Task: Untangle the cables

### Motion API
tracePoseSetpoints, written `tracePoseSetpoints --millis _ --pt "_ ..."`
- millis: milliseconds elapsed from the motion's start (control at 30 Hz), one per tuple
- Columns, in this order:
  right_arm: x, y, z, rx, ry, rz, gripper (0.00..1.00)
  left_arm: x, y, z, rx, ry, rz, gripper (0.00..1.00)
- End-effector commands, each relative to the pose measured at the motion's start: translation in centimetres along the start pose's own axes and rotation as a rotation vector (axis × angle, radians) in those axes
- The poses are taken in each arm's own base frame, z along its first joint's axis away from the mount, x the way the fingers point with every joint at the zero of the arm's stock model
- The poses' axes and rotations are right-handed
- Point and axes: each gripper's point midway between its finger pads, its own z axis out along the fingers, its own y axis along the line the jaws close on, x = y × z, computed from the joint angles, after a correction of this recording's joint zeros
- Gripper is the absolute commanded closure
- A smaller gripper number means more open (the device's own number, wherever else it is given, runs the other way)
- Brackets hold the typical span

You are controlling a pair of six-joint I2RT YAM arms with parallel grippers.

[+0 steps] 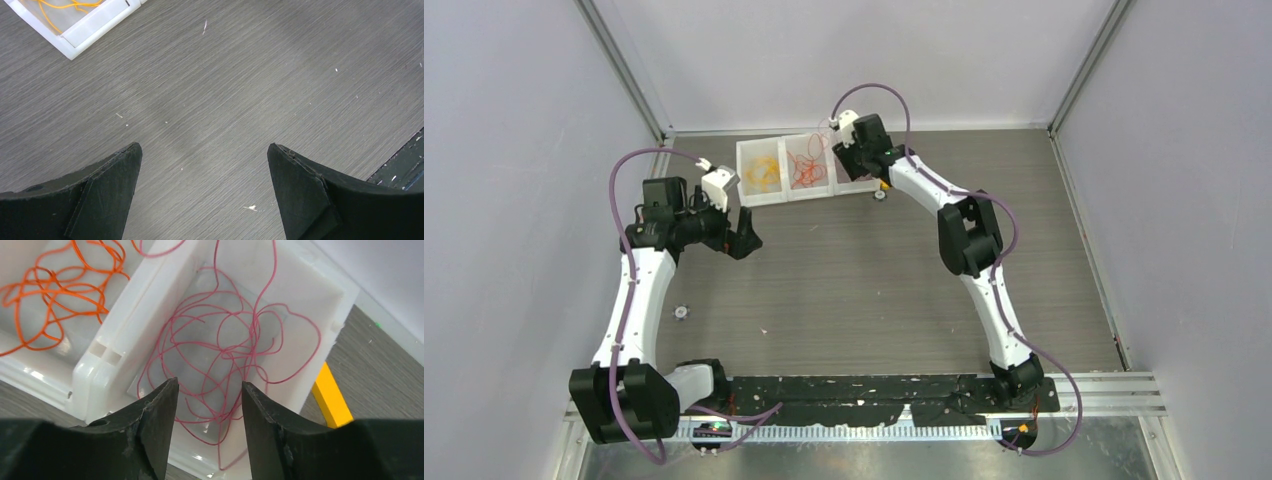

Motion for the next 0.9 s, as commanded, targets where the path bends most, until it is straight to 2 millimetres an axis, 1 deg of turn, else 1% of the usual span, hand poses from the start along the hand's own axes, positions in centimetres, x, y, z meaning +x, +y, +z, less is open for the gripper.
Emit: tracePoseSetpoints --millis 0,33,67,100,167,200,233,300,400,433,467,500,533,700,867 --pt "-11.5 -3.6 -6.6 -0.022 -0.329 0.074 0.43 -1.4 0.1 -0.4 0.003 -0.036 0.021 0.01" --pt "-12.1 -3.8 -6.9 -0.028 -0.350 0.100 0.41 -1.3 0.1 -0.4 0.003 -0.034 0.017 0.01" --pt "-13.1 -4.3 -7.4 -0.029 -0.391 0.110 0.40 -1.3 0.1 -0.4 0.004 -0.035 0.017 0.01" --pt "-13.5 -4.5 -7.5 -0.035 -0.411 0.133 0.40 -1.4 0.1 -0.3 0.003 -0.036 0.015 0.01" --pt "-14.8 -5.0 -7.7 -0.043 -0.465 0.153 0.39 -1.5 0.2 -0.3 0.001 -0.041 0.010 0.01" --pt "-14.9 -5.1 -7.3 -0.048 -0.476 0.161 0.39 -1.7 0.2 -0.3 0.003 -0.044 0.010 0.01" --pt "-16.0 -5.3 -7.6 -0.049 -0.508 0.181 0.40 -1.7 0.2 -0.3 0.005 -0.043 0.006 0.01" --pt "-16.4 -5.4 -6.6 -0.055 -0.536 0.239 0.40 -1.7 0.2 -0.3 0.006 -0.040 0.001 0.01" --pt "-17.8 -5.5 -6.3 -0.069 -0.602 0.377 0.40 -1.7 0.2 -0.4 0.001 -0.037 0.001 0.01" --pt "-17.3 -5.4 -5.3 -0.073 -0.596 0.402 0.40 -1.6 0.2 -0.4 -0.002 -0.035 0.000 0.01" --pt "-18.2 -5.3 -5.6 -0.088 -0.617 0.446 0.41 -1.4 0.2 -0.4 -0.005 -0.033 0.001 0.01" --pt "-17.5 -5.0 -4.5 -0.102 -0.597 0.471 0.41 -1.4 0.2 -0.5 -0.009 -0.031 0.001 0.01" --pt "-17.9 -4.8 -4.6 -0.120 -0.604 0.518 0.42 -1.2 0.2 -0.5 -0.010 -0.028 0.001 0.01" --pt "-16.2 -3.5 -2.6 -0.173 -0.547 0.676 0.43 -0.9 0.1 -0.7 -0.018 -0.027 0.004 0.01" --pt "-14.6 -2.7 -1.0 -0.158 -0.505 0.699 0.43 -0.8 0.0 -0.6 -0.015 -0.026 0.002 0.01"
